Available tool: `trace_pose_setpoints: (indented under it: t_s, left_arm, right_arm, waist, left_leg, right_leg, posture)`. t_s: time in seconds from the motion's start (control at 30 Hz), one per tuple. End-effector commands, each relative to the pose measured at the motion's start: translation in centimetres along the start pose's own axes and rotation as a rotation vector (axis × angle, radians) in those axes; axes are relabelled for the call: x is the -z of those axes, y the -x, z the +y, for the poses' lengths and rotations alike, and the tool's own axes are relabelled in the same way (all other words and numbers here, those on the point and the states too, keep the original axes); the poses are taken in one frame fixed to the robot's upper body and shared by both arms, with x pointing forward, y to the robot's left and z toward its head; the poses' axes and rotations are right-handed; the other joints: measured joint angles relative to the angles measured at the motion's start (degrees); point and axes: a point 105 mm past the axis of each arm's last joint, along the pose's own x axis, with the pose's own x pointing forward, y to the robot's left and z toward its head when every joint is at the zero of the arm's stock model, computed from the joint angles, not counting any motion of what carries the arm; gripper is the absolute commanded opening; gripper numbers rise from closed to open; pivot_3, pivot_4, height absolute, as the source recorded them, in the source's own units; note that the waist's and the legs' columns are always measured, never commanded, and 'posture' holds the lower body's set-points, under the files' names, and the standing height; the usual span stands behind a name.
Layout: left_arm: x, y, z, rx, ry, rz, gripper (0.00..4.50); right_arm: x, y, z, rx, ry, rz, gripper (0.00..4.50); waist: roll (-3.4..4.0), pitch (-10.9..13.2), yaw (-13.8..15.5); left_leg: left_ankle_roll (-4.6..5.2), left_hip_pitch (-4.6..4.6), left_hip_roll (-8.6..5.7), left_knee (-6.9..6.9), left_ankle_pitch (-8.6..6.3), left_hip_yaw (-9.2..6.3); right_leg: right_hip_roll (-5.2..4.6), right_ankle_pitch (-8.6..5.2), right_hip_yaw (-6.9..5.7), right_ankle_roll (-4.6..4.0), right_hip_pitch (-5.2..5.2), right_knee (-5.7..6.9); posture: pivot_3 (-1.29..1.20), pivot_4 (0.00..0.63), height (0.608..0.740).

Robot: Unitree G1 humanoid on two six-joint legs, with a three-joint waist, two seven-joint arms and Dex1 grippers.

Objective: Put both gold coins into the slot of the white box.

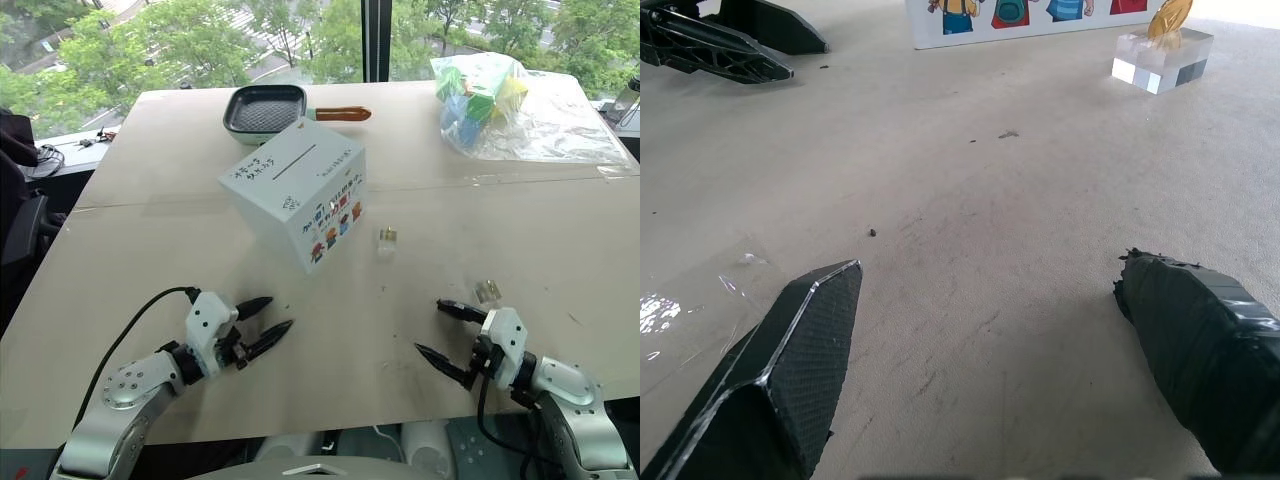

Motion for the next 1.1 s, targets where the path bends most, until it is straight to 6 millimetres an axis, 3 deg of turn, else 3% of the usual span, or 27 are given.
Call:
trace_pose_setpoints:
  t_s: [0.03,0.77,0.97,1.1]
  left_arm:
    - [-0.8,0.2,0.1,0.001,-0.021,-0.033,3.1]
    - [-2.0,0.1,0.2,0.05,-0.044,-0.06,3.1]
    - [-3.5,-0.6,0.4,0.082,-0.047,-0.122,3.1]
    - [-6.4,-0.2,-0.2,0.193,-0.038,-0.183,3.1]
  right_arm:
    - [-0.5,0.3,-0.3,0.007,0.024,-0.014,4.48]
    - [-1.3,-0.5,0.3,-0.015,0.056,-0.023,4.48]
    - [-4.0,-0.6,-1.0,0.056,0.038,-0.158,4.48]
    - [-7.9,0.4,-3.7,0.233,0.069,-0.298,4.48]
  waist:
    - [0.0,0.0,0.0]
    - [0.0,0.0,0.0]
    - [0.01,0.0,-0.1]
    - [0.02,0.0,-0.1]
  left_leg:
    - [0.0,0.0,0.0,0.0,0.0,0.0]
    - [0.0,0.0,0.0,0.0,0.0,-0.01]
    - [-0.01,0.0,0.0,0.01,0.0,0.0]
    - [-0.02,0.0,0.0,0.0,0.01,0.0]
  right_leg:
    - [0.0,0.0,0.0,0.0,0.0,0.0]
    - [0.01,0.0,0.0,0.0,-0.01,0.01]
    - [0.01,0.0,0.01,0.0,-0.01,0.02]
    - [0.02,0.0,0.02,0.0,-0.03,0.03]
  posture:
    - [0.0,0.15,0.721]
    - [0.0,0.15,0.721]
    - [0.0,0.15,0.721]
    - [0.0,0.15,0.721]
